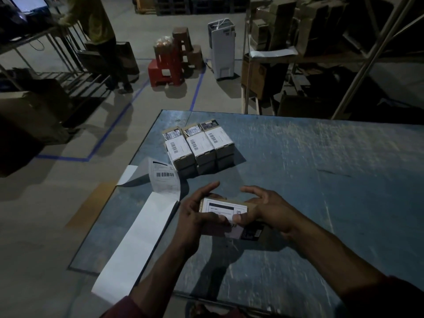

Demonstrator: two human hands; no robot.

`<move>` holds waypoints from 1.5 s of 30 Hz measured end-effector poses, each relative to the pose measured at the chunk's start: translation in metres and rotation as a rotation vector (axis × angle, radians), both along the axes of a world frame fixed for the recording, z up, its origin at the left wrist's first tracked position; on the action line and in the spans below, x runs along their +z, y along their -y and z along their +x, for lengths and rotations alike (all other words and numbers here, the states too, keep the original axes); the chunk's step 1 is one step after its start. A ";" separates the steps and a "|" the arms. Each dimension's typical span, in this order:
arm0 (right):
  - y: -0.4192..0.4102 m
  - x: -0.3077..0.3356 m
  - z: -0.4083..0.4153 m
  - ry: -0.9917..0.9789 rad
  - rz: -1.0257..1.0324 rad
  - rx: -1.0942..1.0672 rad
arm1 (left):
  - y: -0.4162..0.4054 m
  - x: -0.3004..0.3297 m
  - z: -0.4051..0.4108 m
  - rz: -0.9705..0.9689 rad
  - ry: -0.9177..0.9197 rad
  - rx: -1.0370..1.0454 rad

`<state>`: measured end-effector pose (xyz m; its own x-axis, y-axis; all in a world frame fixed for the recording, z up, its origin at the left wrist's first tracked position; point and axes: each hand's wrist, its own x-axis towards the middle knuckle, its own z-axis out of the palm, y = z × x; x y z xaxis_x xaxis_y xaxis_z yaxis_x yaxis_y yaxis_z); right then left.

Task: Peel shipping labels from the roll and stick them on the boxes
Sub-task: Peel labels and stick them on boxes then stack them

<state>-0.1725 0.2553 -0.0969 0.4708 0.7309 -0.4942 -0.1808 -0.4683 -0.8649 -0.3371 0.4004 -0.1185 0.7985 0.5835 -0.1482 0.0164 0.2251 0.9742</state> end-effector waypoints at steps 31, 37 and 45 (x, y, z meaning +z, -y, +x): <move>-0.002 -0.009 -0.020 0.052 0.029 -0.122 | 0.016 -0.013 -0.006 0.042 -0.127 0.160; -0.010 -0.012 -0.018 0.152 0.011 -0.172 | 0.012 -0.004 -0.003 0.011 -0.201 0.236; -0.004 -0.006 -0.006 0.845 0.017 0.397 | -0.027 0.012 0.014 -0.010 -0.308 0.191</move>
